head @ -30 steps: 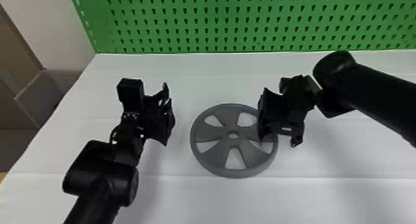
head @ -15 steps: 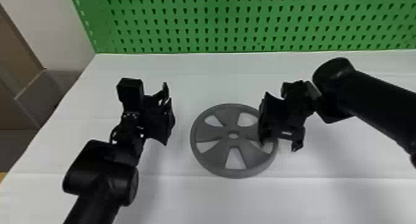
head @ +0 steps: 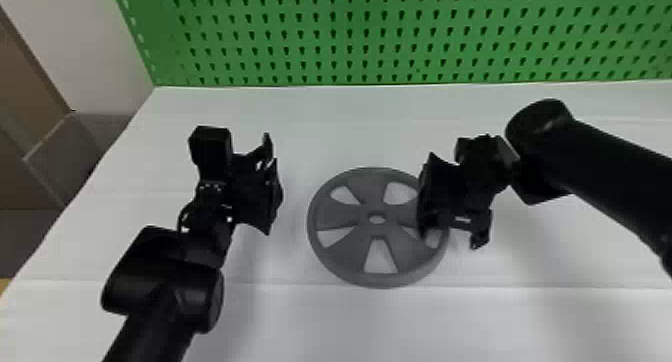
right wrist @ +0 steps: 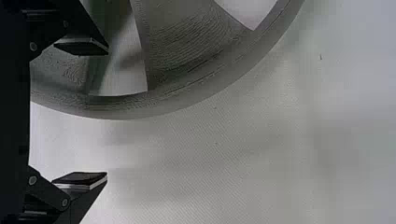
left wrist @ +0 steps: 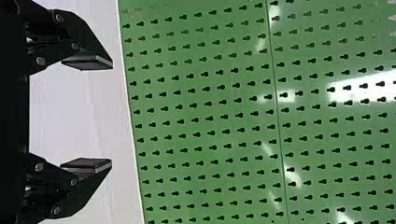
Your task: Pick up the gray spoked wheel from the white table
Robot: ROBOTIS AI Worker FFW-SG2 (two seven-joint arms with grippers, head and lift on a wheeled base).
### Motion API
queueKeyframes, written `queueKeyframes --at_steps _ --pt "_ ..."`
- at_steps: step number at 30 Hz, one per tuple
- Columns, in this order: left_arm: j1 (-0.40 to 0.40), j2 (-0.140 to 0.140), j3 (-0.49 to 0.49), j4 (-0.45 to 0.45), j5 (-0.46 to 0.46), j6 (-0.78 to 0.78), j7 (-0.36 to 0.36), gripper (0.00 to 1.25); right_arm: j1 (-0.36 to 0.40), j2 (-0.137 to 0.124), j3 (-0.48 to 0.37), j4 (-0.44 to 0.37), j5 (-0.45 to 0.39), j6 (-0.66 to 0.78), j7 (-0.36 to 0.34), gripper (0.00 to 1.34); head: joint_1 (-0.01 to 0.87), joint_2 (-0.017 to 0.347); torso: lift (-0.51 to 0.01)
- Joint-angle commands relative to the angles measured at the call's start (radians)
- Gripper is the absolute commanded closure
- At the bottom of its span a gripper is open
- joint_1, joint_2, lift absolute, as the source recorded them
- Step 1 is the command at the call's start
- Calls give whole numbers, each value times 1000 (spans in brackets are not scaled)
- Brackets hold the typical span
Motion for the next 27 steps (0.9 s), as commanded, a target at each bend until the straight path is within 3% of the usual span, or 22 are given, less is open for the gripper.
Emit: queueKeyframes --at_steps 1,10,27 --pt "0 0 -1 0 0 0 1 501 0 1 -4 0 1 -1 0 325 779 101 -72" --pt "0 0 -1 0 0 0 1 501 -1 1 -2 0 6 -3 0 375 779 101 -72" --pt "0 0 -6 0 0 0 1 501 -1 1 -4 0 10 -23 1 656 779 103 -71"
